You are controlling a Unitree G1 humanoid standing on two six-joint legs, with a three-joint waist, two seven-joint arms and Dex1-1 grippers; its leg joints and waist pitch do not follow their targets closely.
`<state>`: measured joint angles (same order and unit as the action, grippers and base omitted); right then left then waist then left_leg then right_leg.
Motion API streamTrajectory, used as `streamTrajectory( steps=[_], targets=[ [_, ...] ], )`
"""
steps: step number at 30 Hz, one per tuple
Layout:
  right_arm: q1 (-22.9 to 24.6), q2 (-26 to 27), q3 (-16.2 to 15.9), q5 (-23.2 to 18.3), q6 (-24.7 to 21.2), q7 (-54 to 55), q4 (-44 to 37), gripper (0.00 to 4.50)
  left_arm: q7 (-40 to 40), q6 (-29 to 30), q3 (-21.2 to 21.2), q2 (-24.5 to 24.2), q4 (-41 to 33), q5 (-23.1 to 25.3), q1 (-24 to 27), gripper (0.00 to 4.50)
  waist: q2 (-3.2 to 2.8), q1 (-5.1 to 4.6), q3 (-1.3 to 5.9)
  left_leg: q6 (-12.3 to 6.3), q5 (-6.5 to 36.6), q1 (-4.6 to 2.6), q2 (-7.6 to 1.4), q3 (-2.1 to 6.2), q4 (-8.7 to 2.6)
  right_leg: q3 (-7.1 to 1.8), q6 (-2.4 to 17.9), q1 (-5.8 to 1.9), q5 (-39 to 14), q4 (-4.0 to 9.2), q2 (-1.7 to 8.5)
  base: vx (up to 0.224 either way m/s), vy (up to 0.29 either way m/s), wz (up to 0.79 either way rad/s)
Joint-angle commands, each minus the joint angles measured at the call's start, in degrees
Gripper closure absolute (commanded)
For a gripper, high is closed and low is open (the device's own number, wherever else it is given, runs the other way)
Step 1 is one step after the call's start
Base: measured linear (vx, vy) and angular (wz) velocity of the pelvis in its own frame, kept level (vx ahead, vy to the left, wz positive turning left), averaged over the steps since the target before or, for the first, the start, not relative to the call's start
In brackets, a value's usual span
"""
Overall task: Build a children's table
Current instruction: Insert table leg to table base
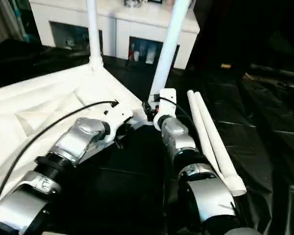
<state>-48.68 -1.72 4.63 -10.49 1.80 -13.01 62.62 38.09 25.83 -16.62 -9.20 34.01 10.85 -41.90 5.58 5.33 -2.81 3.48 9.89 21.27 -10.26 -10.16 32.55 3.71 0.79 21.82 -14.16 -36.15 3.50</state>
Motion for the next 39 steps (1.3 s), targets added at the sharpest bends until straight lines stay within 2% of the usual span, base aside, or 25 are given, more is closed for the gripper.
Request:
streamTrajectory(
  steps=[1, 7, 8, 9, 11, 12, 14, 16, 18, 20, 23, 24, 30, 32, 35, 39],
  targets=[
    [0.97, -1.78, -0.31, -0.50, -0.59, -4.23, -5.24, 1.17, 1.78, -2.20, -1.22, -1.38, 0.93, 0.22, -0.12, 4.50, -0.69, 0.38, 3.28, -5.23, 1.96, -0.83, -3.62, 0.98, -3.12, -3.36, 13.86, -2.80, 13.26, 3.16, 5.74, 0.000, 0.000, 0.00],
    [6.71, -5.94, -2.62, -2.47, -4.46, -15.46, -18.70, 0.64, 7.98, -6.44, -2.10, -4.40, -0.50, -1.15, 0.65, 4.50, -0.46, 0.82, 3.19, -6.86, 0.17, -1.00, -3.66, 0.97, -2.88, -3.28, 13.82, -3.03, 14.94, 3.04, 5.42, 0.000, 0.000, 0.00],
    [9.79, -9.21, -4.82, -2.27, -6.35, -20.95, -23.72, 0.64, 11.96, -9.63, -2.72, -5.91, -1.58, -1.96, 1.44, 4.50, -0.48, 0.86, 3.29, -6.93, -0.17, -1.09, -3.68, 0.98, -2.84, -3.27, 14.18, -2.99, 15.25, 2.93, 5.51, 0.000, 0.000, 0.00],
    [11.13, -10.78, -5.67, -2.24, -6.59, -23.57, -25.47, 0.64, 13.39, -11.33, -3.03, -6.59, -2.04, -2.15, 1.79, 4.50, -0.15, 1.15, 3.23, -7.36, -0.36, -0.96, -3.66, 0.95, -2.68, -3.22, 13.85, -3.26, 15.37, 2.99, 5.49, 0.000, 0.000, 0.00],
    [12.78, -12.51, -6.38, -2.50, -7.07, -26.78, -27.65, 0.64, 15.17, -13.32, -3.38, -7.35, -2.57, -2.53, 2.23, 4.50, -0.20, 1.36, 3.28, -7.37, -0.15, -1.08, -3.68, 0.88, -2.63, -3.24, 14.04, -3.11, 15.08, 2.94, 5.48, 0.000, 0.000, 0.00],
    [15.66, -15.29, -7.42, -3.66, -8.02, -32.40, -31.32, 0.64, 17.66, -15.19, -3.92, -8.50, -3.49, -3.13, 2.93, 4.50, -0.18, 1.71, 3.16, -7.54, 0.22, -0.98, -3.60, 0.90, -2.59, -3.16, 13.82, -3.27, 14.44, 3.12, 5.37, 0.000, 0.000, 0.00],
    [18.91, -18.05, -8.31, -5.15, -9.79, -37.89, -35.66, 0.64, 20.94, -17.64, -4.51, -9.69, -4.63, -4.38, 3.79, 4.50, -0.07, 1.76, 3.31, -7.81, -0.07, -0.92, -3.75, 0.92, -2.52, -3.20, 13.98, -3.29, 15.36, 2.81, 5.44, 0.000, 0.000, 0.00],
    [20.98, -19.78, -8.84, -5.67, -10.45, -40.84, -37.97, 0.64, 23.03, -18.08, -5.00, -10.59, -5.77, -4.99, 4.41, 4.50, 0.03, 1.97, 3.19, -7.92, 0.78, -0.91, -3.79, 0.91, -2.52, -3.19, 13.95, -3.18, 14.13, 2.94, 5.58, 0.000, 0.000, 0.00],
    [23.09, -21.49, -9.78, -5.81, -10.86, -43.36, -40.15, 0.64, 25.84, -20.23, -5.39, -11.40, -6.54, -5.66, 5.20, 4.50, 0.03, 1.93, 3.04, -7.00, 2.45, -0.97, -3.87, 0.89, -2.67, -3.13, 14.35, -2.93, 9.97, 3.27, 5.63, 0.000, 0.000, 0.00],
    [23.95, -22.06, -10.21, -5.92, -10.79, -44.41, -40.90, 0.64, 27.17, -20.95, -5.34, -11.55, -7.11, -6.33, 5.70, 4.50, -0.08, 1.97, 2.96, -6.15, 3.56, -1.16, -4.02, 0.92, -2.81, -3.15, 14.31, -2.75, 7.29, 3.43, 5.69, 0.000, 0.000, 0.00],
    [25.46, -22.87, -11.06, -6.08, -11.56, -47.03, -42.52, 0.64, 29.56, -21.14, -4.98, -11.68, -8.65, -7.91, 6.68, 4.50, 0.08, 2.19, 2.89, -5.74, 4.07, -1.18, -3.95, 0.81, -2.78, -3.20, 14.33, -2.64, 5.99, 3.47, 5.65, 0.000, 0.000, 0.00],
    [25.59, -23.00, -11.50, -5.45, -11.28, -47.27, -42.35, 0.64, 29.92, -21.07, -4.94, -11.73, -8.97, -8.12, 6.85, 4.50, 0.16, 2.46, 2.96, -5.62, 3.64, -1.19, -3.94, 0.82, -2.73, -3.21, 14.08, -2.70, 5.88, 3.39, 5.66, 0.000, 0.000, 0.00],
    [24.89, -22.93, -13.16, -1.05, -7.34, -45.91, -37.57, 0.64, 30.03, -21.22, -4.58, -11.91, -9.66, -8.04, 7.46, 4.50, 0.69, 2.69, 3.10, -5.56, 2.13, -0.93, -3.62, 0.75, -2.44, -3.12, 13.72, -2.78, 6.15, 3.14, 5.71, 0.000, 0.000, 0.00],
    [24.74, -22.79, -13.14, -0.93, -7.18, -45.74, -36.98, 0.64, 30.01, -21.23, -4.49, -11.92, -9.66, -7.96, 7.52, 4.50, 0.66, 2.66, 3.15, -5.85, 1.53, -0.87, -3.57, 0.78, -2.35, -3.11, 13.72, -2.82, 6.78, 3.00, 5.62, 0.000, 0.000, 0.00],
    [24.78, -22.49, -13.13, -1.00, -7.33, -45.87, -36.65, 0.92, 30.43, -21.01, -4.15, -12.05, -10.02, -7.80, 7.87, 4.50, 0.85, 2.69, 3.18, -6.49, 0.84, -0.79, -3.48, 0.75, -2.20, -3.09, 13.53, -2.88, 7.36, 2.90, 5.52, 0.000, 0.000, 0.00],
    [24.36, -21.89, -13.05, -0.88, -6.93, -46.03, -35.38, 1.19, 30.60, -20.70, -3.88, -12.15, -10.28, -7.69, 8.08, 4.50, 0.79, 2.64, 3.08, -6.28, 1.98, -0.83, -3.57, 0.77, -2.24, -3.07, 13.37, -2.73, 4.89, 3.10, 5.61, 0.000, 0.000, 0.00]
  ],
)
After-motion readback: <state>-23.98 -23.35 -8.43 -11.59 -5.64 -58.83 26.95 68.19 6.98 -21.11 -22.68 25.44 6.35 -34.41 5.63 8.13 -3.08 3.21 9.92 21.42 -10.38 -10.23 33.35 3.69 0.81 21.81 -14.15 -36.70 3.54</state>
